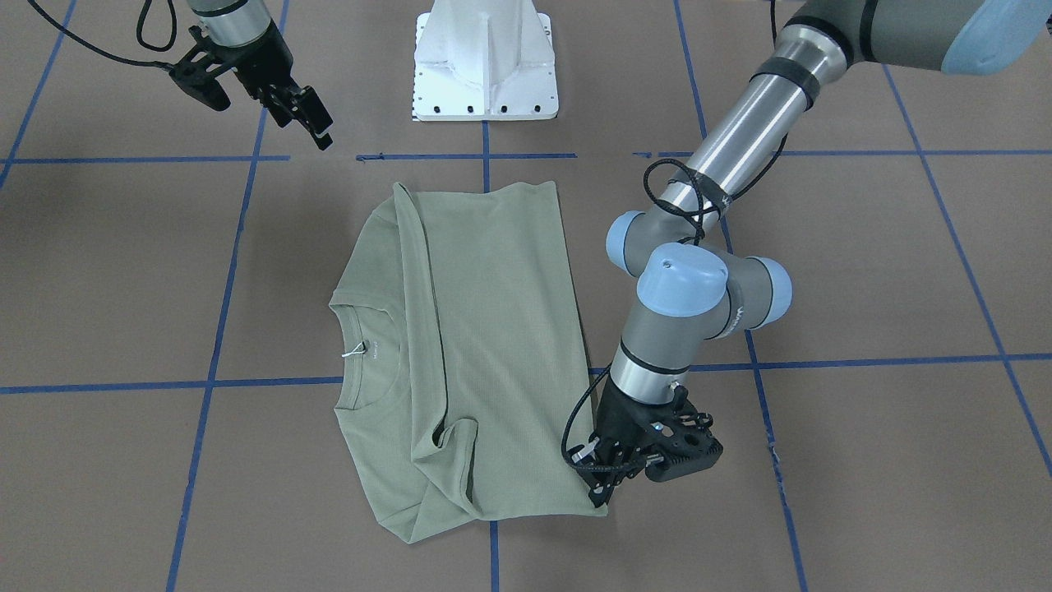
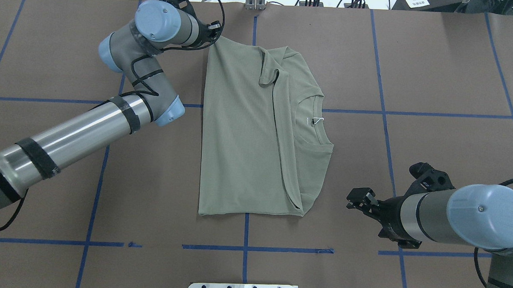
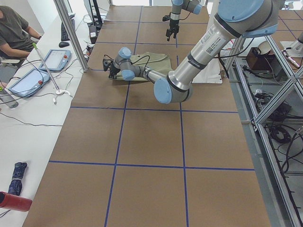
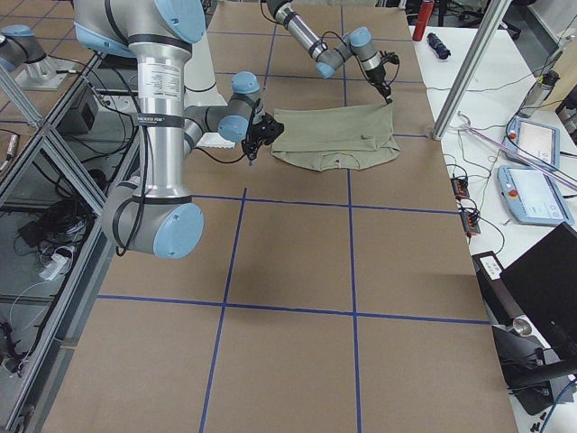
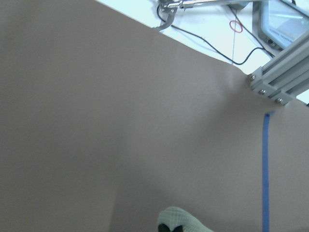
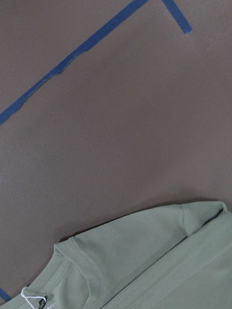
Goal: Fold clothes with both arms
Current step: 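Release the shirt and move the right gripper to its side edge, then grasp the shirt's side edge with the right gripper near the collar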
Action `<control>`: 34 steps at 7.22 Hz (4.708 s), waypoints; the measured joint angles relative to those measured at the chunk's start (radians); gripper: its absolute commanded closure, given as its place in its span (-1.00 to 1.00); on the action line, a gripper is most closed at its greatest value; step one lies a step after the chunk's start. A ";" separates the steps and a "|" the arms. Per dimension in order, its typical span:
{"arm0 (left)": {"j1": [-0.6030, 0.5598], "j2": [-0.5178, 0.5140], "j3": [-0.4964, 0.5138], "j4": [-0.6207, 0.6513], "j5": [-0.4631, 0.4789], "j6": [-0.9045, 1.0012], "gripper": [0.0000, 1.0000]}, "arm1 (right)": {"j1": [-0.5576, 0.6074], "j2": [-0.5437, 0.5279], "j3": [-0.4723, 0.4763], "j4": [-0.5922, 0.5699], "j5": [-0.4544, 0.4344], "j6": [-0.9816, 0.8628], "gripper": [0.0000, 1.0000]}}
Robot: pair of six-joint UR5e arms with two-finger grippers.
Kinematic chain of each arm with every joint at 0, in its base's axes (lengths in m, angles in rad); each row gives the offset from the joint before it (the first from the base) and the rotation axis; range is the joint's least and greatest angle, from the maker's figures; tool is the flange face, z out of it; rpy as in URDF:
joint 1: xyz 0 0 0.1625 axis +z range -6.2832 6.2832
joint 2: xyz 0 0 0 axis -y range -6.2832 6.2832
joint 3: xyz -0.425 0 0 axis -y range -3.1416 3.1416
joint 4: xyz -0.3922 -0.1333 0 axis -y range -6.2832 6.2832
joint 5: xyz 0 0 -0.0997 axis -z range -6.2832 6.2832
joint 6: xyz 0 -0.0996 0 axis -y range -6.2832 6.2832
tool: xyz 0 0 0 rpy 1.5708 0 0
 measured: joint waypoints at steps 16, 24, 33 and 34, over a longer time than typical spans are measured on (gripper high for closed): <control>-0.014 0.494 -0.726 0.034 -0.260 -0.047 -1.00 | -0.013 0.568 -0.448 -0.216 -0.141 -0.922 0.17; -0.011 0.498 -0.724 0.034 -0.259 -0.112 -1.00 | -0.046 0.564 -0.460 -0.276 -0.180 -1.133 1.00; -0.008 0.485 -0.731 0.033 -0.256 -0.180 -1.00 | -0.067 0.336 -0.285 -0.294 -0.221 -0.985 -1.00; -0.008 0.485 -0.731 0.033 -0.257 -0.180 -1.00 | -0.010 0.354 -0.285 -0.295 -0.163 -0.998 -1.00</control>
